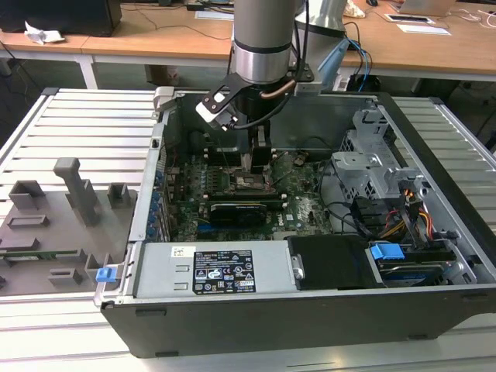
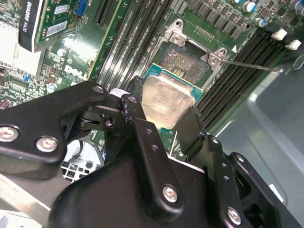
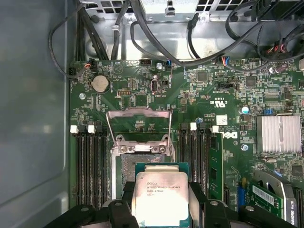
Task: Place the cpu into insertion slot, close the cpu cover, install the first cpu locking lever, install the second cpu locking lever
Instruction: 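Place the cpu into insertion slot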
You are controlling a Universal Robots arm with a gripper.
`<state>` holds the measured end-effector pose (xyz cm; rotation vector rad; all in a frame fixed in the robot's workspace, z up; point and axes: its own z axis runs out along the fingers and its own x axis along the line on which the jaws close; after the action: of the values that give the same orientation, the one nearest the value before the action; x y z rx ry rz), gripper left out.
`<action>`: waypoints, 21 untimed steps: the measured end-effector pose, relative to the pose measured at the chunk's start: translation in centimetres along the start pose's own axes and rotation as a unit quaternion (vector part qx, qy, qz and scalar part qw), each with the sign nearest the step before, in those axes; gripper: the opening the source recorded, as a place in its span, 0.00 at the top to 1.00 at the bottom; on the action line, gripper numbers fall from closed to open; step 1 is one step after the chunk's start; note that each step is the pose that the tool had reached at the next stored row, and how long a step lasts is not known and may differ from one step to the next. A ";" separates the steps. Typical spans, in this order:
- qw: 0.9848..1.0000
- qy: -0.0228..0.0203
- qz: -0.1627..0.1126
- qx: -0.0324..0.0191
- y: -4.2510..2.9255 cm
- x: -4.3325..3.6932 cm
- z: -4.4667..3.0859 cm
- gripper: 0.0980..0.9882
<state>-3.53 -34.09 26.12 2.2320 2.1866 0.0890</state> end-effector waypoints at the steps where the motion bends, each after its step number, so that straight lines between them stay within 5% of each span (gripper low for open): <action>1: 1.000 0.000 0.000 0.000 -0.02 0.00 0.18 0.52; 5: 1.000 0.000 0.000 0.000 -0.09 0.02 1.12 0.52; 21: 1.000 -0.004 0.000 0.000 -0.15 0.25 1.90 0.52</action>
<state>-3.58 -33.78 24.22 2.2268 2.1830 0.0792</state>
